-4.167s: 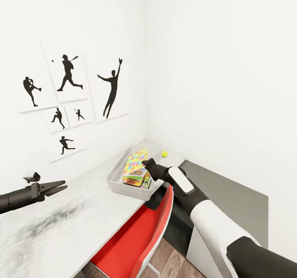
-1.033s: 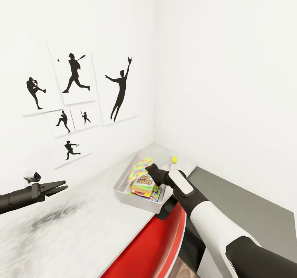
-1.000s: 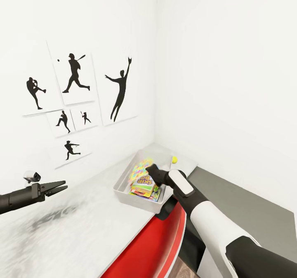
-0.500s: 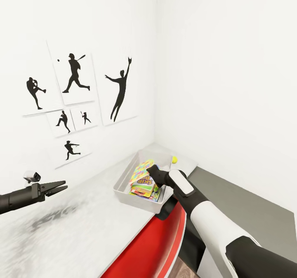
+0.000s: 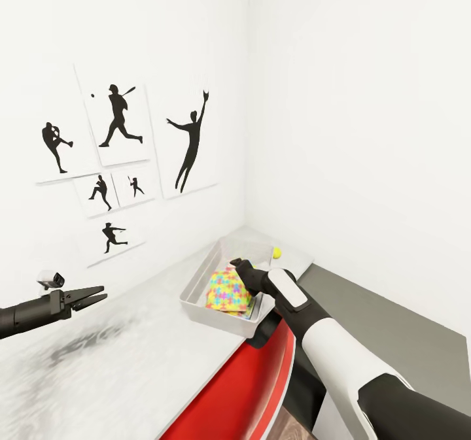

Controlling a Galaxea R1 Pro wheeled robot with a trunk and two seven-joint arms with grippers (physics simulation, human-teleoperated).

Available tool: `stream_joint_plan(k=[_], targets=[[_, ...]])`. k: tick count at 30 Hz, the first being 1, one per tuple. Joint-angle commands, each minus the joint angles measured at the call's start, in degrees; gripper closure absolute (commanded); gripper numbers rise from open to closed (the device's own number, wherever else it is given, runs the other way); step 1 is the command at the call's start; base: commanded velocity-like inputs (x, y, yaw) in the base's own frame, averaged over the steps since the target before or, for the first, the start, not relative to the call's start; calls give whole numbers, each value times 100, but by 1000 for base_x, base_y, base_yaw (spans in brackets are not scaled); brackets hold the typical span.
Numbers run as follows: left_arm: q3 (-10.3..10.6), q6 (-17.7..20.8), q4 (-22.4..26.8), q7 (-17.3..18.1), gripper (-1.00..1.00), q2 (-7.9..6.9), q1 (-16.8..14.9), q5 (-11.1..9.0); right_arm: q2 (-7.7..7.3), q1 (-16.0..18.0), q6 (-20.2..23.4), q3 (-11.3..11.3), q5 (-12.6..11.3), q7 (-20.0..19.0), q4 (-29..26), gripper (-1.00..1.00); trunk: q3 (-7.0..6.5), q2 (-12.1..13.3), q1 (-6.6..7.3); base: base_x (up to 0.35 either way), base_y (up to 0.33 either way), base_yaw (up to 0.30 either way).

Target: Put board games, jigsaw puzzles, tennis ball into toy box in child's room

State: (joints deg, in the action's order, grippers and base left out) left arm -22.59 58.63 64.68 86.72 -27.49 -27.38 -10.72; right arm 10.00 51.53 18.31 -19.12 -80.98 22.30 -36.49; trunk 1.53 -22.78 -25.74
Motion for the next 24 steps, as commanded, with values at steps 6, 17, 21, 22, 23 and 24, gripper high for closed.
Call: stream_joint_plan(k=[6,17,21,22,23,24], targets=[[0,61,0,21,-100,-2,-4,0,0,6,6,-4,-30,38,-7,-100,14,-14,-4,0,0,0],[0,61,0,21,-100,-2,-4,0,0,13,55,-9,3,27,-68,-100,14,-14,-4,-39,0,0],[-5,61,0,21,-100,-2,-6,0,0,5,57,-8,11,-56,-82,-100,14,-14,-4,-30,0,0],[-6,61,0,21,-100,-2,-6,0,0,2,51,-7,11,-97,-87,-100,14,-14,-4,-9,0,0],[-7,61,0,21,-100,-2,-7,0,0,0,44,-6,15,-124,-90,-100,14,-14,-4,-6,0,0],[-7,61,0,21,-100,-2,-6,0,0,0,42,-5,16,-134,-91,-100,14,-14,-4,-5,0,0]])
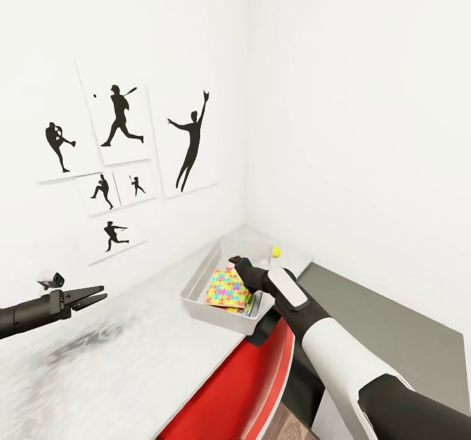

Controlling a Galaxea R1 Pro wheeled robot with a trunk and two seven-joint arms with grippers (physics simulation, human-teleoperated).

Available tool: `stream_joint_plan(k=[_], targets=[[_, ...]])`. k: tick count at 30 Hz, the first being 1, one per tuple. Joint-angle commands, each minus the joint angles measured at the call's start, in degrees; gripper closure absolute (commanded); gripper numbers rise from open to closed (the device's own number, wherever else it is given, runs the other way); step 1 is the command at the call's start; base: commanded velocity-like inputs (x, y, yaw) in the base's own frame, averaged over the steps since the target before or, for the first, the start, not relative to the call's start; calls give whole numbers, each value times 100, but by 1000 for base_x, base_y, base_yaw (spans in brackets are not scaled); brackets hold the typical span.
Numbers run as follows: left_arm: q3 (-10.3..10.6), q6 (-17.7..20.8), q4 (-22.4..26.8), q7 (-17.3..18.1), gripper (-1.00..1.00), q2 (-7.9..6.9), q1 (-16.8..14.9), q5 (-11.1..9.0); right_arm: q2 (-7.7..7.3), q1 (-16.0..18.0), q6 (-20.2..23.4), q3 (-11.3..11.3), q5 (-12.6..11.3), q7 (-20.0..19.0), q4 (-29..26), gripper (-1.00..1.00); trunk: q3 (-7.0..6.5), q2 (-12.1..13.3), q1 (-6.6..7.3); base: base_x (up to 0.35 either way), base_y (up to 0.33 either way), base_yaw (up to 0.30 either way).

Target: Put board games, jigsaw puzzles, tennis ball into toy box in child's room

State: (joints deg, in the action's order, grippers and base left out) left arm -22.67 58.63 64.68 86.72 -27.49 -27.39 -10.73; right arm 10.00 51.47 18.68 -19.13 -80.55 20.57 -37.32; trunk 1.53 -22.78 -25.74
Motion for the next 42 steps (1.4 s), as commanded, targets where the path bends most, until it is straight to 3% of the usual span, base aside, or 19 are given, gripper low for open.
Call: stream_joint_plan(k=[1,16,42], targets=[[0,60,0,21,-100,-4,-4,0,0,4,-3,-7,-25,20,-9,-100,14,-14,-4,-2,0,0],[-1,60,0,21,-100,-7,-4,0,0,3,-13,-12,-22,-16,-12,-100,9,-14,-4,-85,-8,-10],[-1,-18,0,30,-100,-10,-3,0,0,4,-13,-77,-10,-23,-168,-100,-142,-14,-4,-15,-48,-176]])
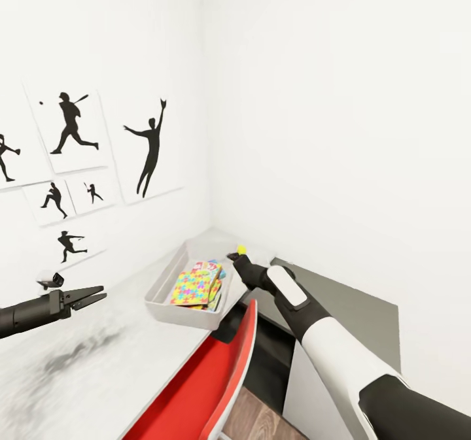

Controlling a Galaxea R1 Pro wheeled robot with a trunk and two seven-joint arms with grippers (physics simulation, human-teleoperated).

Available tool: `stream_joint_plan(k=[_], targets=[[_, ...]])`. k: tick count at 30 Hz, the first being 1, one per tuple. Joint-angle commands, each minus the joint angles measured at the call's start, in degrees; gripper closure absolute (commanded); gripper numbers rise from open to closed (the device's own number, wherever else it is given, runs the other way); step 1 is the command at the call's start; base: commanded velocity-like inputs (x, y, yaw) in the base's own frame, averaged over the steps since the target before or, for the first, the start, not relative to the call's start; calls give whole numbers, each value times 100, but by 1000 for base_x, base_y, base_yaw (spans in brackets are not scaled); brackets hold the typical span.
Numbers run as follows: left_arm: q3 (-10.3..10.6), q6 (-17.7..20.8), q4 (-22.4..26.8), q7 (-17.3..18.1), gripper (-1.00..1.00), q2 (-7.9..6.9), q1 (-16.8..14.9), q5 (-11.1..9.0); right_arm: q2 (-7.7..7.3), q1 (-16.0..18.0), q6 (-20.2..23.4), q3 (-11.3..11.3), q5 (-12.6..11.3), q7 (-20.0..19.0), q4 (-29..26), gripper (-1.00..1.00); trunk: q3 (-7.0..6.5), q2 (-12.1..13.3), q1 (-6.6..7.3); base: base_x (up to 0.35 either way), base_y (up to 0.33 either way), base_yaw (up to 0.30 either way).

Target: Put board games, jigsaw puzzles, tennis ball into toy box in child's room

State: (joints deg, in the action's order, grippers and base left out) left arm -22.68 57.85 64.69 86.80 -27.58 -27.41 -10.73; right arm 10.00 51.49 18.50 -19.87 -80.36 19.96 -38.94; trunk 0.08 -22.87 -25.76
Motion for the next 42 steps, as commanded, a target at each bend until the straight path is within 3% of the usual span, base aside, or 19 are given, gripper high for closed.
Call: stream_joint_plan(k=[1,5,8,15,18,42], targets=[[0,60,-1,21,-100,-1,-3,0,0,2,5,-8,-26,39,-59,-100,2,-4,-2,0,-7,-36],[0,60,-1,21,-100,-1,-3,0,0,6,15,-15,-14,67,-215,-100,-1,-4,-2,0,-8,-18],[0,60,-1,21,-100,-1,-5,0,0,19,42,-16,124,119,-314,-100,-1,-4,-2,0,-73,-5],[0,61,-1,21,-100,-1,-1,0,0,35,231,21,1049,232,-385,-100,-1,-4,-2,0,-43,-1],[0,60,-1,21,-100,0,-1,0,0,36,414,45,1192,228,-396,-100,-1,-4,-2,0,-8,0],[1,60,-1,15,-100,3,-2,0,0,32,596,36,1332,259,-490,-100,-2,-4,-2,0,-1,0]])
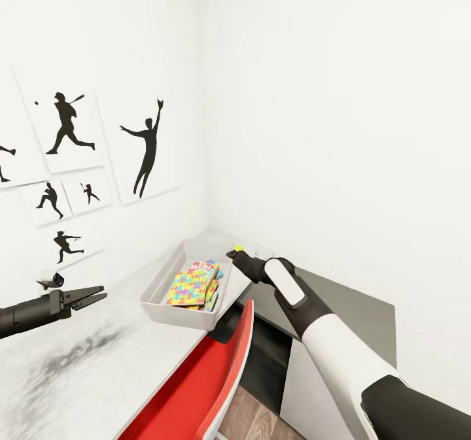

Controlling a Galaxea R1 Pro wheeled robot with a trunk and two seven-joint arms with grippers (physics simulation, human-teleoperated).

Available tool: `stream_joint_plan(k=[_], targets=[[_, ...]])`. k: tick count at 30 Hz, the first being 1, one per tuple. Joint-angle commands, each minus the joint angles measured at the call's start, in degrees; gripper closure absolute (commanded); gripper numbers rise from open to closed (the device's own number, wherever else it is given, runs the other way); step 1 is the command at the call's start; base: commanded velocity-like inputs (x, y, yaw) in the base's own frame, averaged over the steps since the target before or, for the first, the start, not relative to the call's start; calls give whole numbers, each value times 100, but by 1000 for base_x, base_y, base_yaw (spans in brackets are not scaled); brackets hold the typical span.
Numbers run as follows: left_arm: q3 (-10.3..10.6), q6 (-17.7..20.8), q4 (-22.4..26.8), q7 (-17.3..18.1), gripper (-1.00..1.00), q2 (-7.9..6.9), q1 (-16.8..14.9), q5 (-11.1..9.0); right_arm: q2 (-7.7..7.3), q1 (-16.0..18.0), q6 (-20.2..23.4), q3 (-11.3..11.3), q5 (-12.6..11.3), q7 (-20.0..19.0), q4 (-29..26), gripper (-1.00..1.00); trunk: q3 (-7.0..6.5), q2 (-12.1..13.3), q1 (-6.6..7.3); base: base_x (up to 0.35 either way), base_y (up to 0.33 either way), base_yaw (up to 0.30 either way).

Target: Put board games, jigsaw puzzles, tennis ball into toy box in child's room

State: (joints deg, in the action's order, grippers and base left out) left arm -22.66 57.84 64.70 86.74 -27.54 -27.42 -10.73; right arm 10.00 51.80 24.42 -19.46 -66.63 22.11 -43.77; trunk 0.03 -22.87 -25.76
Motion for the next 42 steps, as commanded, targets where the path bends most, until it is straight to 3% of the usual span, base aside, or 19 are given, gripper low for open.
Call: stream_joint_plan(k=[1,6,10,13,16,19,23,26,27,35,38,42], targets=[[0,60,-1,20,-100,-2,-1,1,0,3,7,-9,-39,47,-7,-100,3,-5,-2,0,0,0],[1,75,-1,5,-100,-7,-2,4,0,27,160,-25,-17,90,-55,-100,3,-5,-2,0,0,0],[11,107,2,-170,-100,-20,-34,86,0,148,548,-30,83,537,-241,-100,3,-5,-2,0,0,0],[3,153,21,-577,-100,-57,-96,330,0,210,861,6,140,997,-363,-100,3,-5,-2,0,0,0],[0,172,25,-956,-100,-55,-202,612,0,225,991,17,163,1176,-582,-100,3,-5,-2,0,0,0],[13,183,13,-1540,-100,-5,-550,1027,0,232,1059,-13,178,1280,-916,-100,3,-5,-2,0,0,0],[29,190,-86,-2343,-100,216,-939,1310,0,234,1227,-13,190,1329,-1215,-100,3,-5,-2,0,0,0],[37,191,-265,-2932,-100,374,-1255,1377,0,238,1403,6,198,1372,-1318,-100,3,-5,-2,0,0,0],[41,186,-719,-3865,-100,530,-1749,1412,0,242,1589,24,196,1530,-1373,-100,3,-5,-2,0,0,0],[55,174,-1361,-5025,-100,766,-2390,1437,0,306,1665,2,197,1772,-1390,-100,3,-5,-2,0,0,0],[138,169,-1533,-5514,-100,869,-2550,1437,0,356,1664,-25,211,1791,-1370,-100,3,-5,-2,0,0,0],[316,156,-1772,-6178,-100,1030,-2773,1434,0,387,1663,-40,412,1828,-1347,-100,3,-5,-2,0,0,0]])
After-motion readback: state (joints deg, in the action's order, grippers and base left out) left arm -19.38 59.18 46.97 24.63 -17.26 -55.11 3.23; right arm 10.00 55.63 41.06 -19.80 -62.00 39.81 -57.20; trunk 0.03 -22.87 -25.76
